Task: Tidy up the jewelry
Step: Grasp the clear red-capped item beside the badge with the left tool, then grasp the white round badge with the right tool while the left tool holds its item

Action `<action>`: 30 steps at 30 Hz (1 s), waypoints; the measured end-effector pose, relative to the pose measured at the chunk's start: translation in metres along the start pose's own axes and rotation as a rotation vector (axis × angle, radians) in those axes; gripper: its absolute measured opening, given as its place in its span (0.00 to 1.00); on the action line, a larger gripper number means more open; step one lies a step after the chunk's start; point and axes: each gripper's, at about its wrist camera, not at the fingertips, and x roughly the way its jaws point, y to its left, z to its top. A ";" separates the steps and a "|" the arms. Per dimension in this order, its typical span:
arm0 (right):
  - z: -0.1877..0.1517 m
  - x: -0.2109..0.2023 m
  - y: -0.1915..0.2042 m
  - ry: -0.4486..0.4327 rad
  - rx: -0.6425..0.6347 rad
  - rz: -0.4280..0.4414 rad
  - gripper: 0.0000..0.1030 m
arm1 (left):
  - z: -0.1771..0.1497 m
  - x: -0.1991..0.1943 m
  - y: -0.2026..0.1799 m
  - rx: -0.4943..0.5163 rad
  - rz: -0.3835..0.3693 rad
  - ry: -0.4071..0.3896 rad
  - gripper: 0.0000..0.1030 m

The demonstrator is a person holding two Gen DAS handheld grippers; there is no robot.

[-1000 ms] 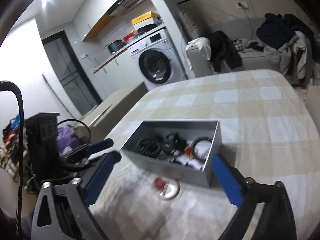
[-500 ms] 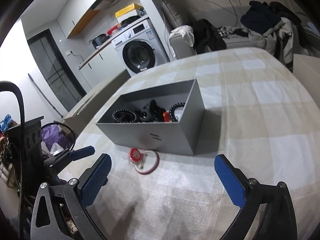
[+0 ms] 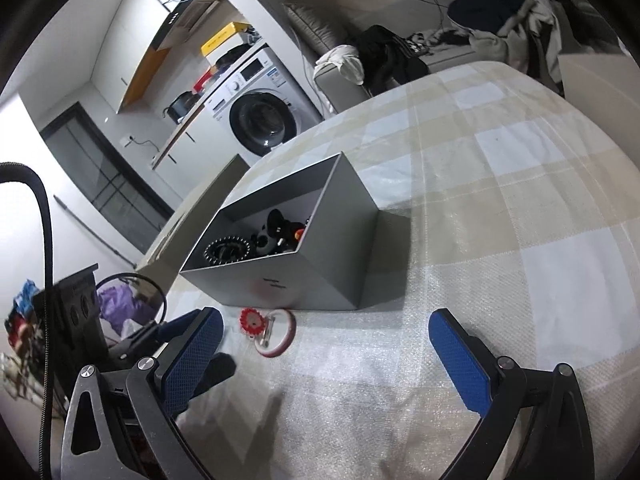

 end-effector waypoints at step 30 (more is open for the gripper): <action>-0.003 0.011 0.008 0.052 -0.028 0.018 1.00 | -0.009 -0.010 0.022 -0.050 -0.043 0.040 0.15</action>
